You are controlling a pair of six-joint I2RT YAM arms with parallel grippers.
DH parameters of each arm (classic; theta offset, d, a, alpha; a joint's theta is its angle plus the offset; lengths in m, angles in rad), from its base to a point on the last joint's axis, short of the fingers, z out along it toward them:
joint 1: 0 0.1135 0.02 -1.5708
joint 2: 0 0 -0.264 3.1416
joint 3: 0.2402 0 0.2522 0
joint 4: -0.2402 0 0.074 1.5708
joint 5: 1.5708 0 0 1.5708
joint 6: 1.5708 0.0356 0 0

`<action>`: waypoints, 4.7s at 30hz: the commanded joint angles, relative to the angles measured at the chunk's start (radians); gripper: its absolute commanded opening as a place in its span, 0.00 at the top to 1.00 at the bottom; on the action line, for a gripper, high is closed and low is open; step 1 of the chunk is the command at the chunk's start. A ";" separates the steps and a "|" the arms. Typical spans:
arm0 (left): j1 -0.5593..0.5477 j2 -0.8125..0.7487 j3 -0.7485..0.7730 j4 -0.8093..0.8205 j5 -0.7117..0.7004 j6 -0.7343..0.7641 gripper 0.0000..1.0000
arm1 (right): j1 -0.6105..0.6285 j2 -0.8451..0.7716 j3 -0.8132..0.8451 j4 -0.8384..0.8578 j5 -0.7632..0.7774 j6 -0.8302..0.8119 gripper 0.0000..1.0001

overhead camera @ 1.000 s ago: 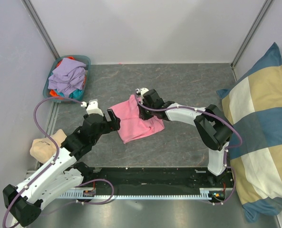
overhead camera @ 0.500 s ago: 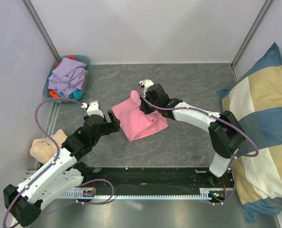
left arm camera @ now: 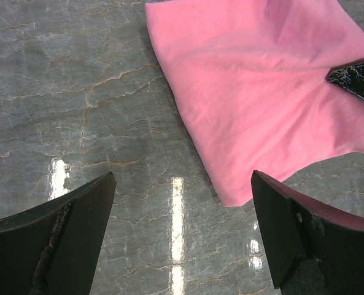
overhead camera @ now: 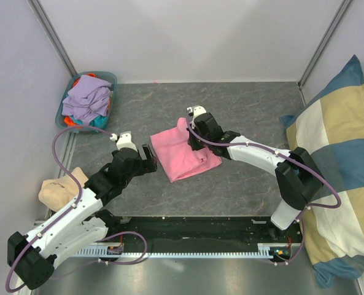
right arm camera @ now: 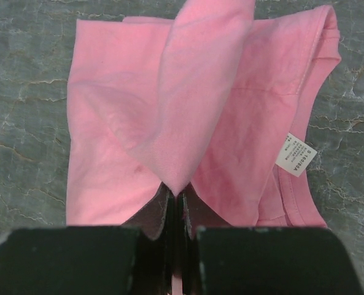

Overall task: Fold and stack the t-shirts
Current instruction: Fold the tshirt

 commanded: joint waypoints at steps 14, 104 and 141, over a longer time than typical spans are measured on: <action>-0.002 0.062 -0.027 0.160 0.091 -0.010 0.01 | -0.020 -0.063 -0.072 -0.027 0.134 0.085 1.00; -0.002 0.119 -0.070 0.212 0.134 0.009 0.01 | -0.132 0.109 0.154 -0.082 0.320 0.042 1.00; -0.025 0.421 0.110 0.364 0.338 0.082 0.00 | -0.169 -0.247 -0.355 -0.183 0.401 0.259 0.26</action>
